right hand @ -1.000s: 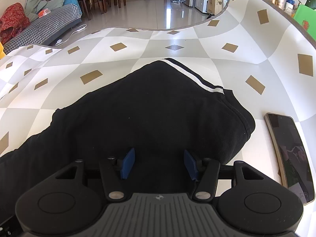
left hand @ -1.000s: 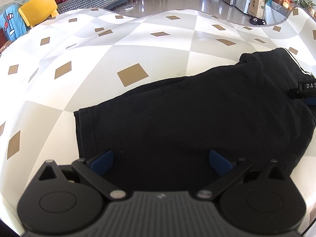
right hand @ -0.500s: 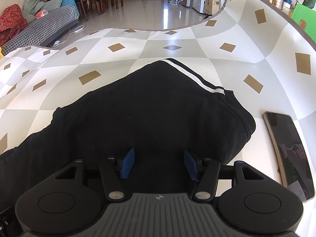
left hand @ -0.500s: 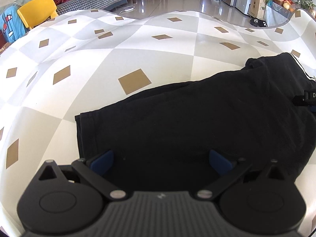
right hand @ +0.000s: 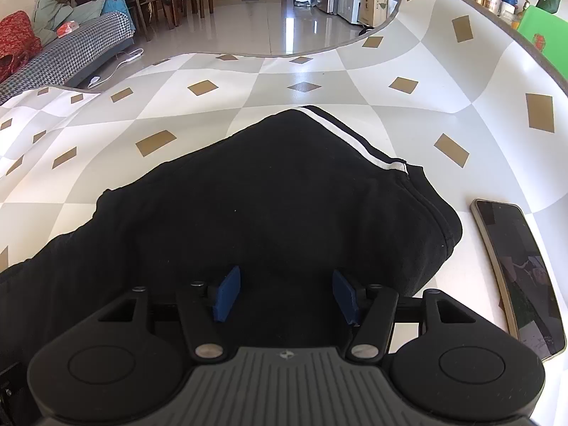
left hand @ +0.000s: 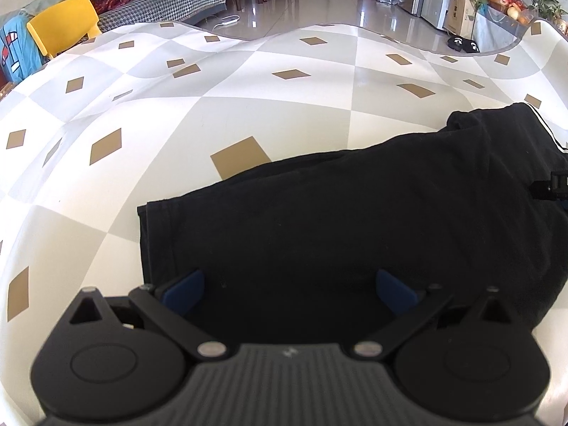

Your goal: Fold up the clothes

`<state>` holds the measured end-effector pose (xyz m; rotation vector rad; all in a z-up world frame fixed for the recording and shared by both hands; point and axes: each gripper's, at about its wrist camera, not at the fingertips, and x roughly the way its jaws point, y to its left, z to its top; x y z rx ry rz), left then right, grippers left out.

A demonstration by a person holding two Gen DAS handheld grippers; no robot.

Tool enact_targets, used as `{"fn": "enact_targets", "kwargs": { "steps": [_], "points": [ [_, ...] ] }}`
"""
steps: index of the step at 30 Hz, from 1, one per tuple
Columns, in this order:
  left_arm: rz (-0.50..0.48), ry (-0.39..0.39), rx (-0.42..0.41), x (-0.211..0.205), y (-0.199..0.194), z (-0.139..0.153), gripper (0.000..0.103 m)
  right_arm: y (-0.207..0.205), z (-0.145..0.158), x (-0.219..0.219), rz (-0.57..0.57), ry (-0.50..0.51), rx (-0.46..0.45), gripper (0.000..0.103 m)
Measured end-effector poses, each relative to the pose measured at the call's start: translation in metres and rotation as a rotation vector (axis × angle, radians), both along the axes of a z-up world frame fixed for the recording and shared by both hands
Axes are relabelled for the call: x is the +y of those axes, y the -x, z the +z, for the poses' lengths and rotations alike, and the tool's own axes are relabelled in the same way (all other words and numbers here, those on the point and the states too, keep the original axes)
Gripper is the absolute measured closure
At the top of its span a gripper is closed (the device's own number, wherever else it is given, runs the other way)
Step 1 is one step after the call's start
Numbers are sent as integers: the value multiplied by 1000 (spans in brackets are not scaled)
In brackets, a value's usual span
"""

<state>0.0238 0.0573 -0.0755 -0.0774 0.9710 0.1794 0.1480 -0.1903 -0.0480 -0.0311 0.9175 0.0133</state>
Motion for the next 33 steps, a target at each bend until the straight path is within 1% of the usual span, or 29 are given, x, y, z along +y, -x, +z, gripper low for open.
{"fn": "enact_targets", "kwargs": {
  "steps": [19,29,33],
  "points": [
    [-41,0,6,10,-26,0,0,-3,-1,3,-15,5,-13,43],
    [-81,0,19,19,-46,1,0,2,-3,5,31,15,-12,40],
    [-100,-1,24,23,-52,1,0,8,-3,7,62,33,-11,39]
  ]
}}
